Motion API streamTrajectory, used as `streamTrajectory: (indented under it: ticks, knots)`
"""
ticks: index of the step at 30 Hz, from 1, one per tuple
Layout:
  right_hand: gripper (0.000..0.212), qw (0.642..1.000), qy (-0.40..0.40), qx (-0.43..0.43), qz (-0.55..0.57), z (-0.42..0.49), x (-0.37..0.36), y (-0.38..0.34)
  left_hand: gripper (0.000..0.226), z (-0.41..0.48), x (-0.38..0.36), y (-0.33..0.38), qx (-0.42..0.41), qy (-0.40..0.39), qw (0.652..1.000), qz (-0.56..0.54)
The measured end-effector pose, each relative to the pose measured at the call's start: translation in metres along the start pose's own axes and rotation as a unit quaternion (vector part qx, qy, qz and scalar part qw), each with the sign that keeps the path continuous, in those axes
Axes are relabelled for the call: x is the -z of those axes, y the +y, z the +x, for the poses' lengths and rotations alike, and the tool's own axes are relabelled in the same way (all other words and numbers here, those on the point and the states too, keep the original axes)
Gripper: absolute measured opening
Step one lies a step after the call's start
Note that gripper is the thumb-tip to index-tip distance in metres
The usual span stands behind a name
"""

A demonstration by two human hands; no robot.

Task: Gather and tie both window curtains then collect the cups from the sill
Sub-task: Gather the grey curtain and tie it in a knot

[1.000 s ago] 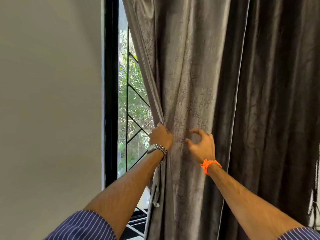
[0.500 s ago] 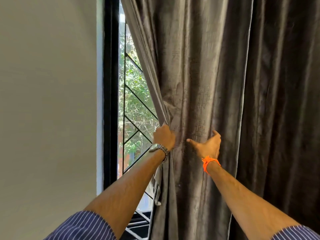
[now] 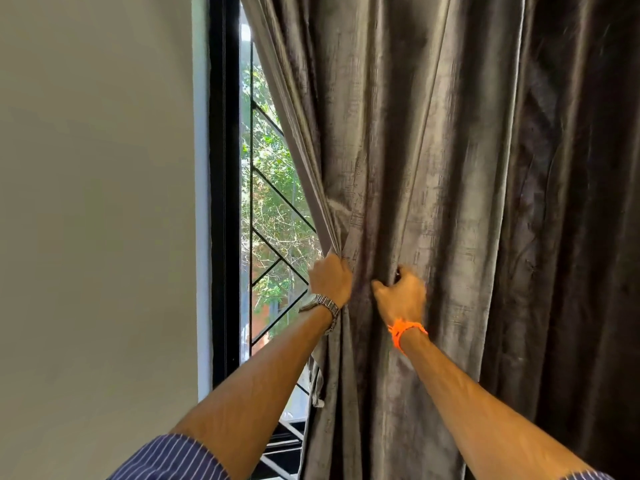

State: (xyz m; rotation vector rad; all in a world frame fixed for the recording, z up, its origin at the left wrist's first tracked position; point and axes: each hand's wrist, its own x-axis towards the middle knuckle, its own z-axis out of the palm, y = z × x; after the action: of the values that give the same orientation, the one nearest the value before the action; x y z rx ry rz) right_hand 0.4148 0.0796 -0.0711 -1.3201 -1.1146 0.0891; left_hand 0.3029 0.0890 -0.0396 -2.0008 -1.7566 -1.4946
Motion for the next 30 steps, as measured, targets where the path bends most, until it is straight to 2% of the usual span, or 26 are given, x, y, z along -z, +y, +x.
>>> streamTrajectory:
  ticks: [8,14,20,22,25,27,30]
  knots:
    - [0.021,0.999,-0.053,0.004,0.007,-0.026,-0.026,-0.028,0.032,-0.006,0.010,-0.023,-0.012,-0.007,1.000,-0.025]
    - [0.019,0.998,-0.064,-0.002,0.012,-0.041,-0.035,-0.048,0.044,-0.014,0.027,-0.035,0.018,-0.071,0.987,-0.144]
    - [0.018,0.996,-0.079,-0.018,0.024,-0.055,-0.032,-0.058,0.044,-0.022,0.039,-0.039,0.033,-0.140,0.964,-0.224]
    - [0.024,0.995,-0.095,-0.014,0.013,-0.061,-0.030,-0.058,0.047,-0.023,0.040,-0.042,0.029,-0.163,0.955,-0.246]
    - [0.032,0.994,-0.107,0.011,-0.012,-0.069,-0.027,-0.056,0.048,-0.025,0.037,-0.040,0.041,-0.212,0.916,-0.338]
    - [0.021,0.994,-0.103,0.028,-0.023,-0.071,-0.024,-0.054,0.053,-0.031,0.038,-0.035,0.037,-0.237,0.890,-0.388]
    - [0.022,0.994,-0.105,0.037,-0.007,-0.077,-0.018,-0.050,0.064,-0.032,0.035,-0.029,0.038,-0.234,0.894,-0.380]
